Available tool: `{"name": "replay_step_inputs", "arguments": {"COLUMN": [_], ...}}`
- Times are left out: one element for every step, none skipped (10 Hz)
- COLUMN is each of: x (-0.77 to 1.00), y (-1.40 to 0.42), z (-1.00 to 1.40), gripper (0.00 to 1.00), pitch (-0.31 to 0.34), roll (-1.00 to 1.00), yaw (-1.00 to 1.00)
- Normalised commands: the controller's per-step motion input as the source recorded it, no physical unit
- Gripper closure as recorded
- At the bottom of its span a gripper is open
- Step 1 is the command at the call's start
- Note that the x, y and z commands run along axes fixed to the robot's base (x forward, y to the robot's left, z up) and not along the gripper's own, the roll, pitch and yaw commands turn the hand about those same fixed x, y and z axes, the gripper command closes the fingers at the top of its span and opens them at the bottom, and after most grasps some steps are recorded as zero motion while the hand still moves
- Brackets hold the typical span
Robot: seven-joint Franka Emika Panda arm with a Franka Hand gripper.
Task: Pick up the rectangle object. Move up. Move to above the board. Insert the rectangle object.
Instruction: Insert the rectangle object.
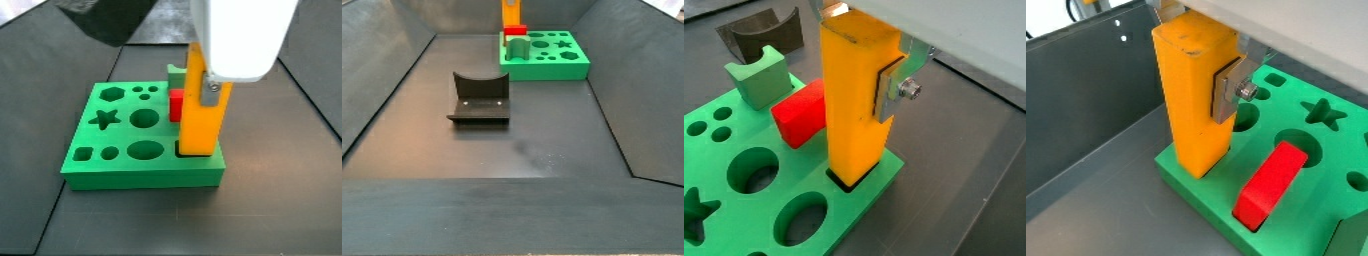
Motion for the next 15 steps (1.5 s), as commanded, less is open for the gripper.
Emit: {"name": "replay_step_inputs", "arguments": {"x": [-0.52,-0.54,-0.27,0.03,0.54,0.71,0.71,0.33,-0.05,-0.02,0.0,0.01,0.0,-0.02,0.0], "y": [0.0,0.0,-0.1,-0.36,-0.35,-0.23,0.0,0.2,0.23,0.19,0.0,-0.09,-0.03,0.0,-0.03], "z": [-0.42,-0.52,-0.65,-0.65,-0.75,-0.71,-0.68,-0.5,-0.25,-0.15,0.0,-0.57,-0.88,-0.9,-0.87], "gripper": [1.0,1.0,1.0,1.0,1.0,1.0,1.0,1.0,1.0,1.0,1.0,1.0,1.0,1.0,1.0], "pitch": [-0.157,-0.221,-0.169,-0.064,0.0,0.009,0.024,0.026,0.009,0.033,0.0,-0.104,-0.167,-0.156,-0.147], "roll": [0.15,0.17,0.2,0.21,0.09,0.08,0.12,0.23,0.27,0.16,0.0,0.01,0.11,0.12,0.13], "yaw": [0.0,0.0,0.04,0.06,0.11,0.02,0.07,0.22,0.17,0.04,0.0,0.0,0.07,0.11,0.08]}}
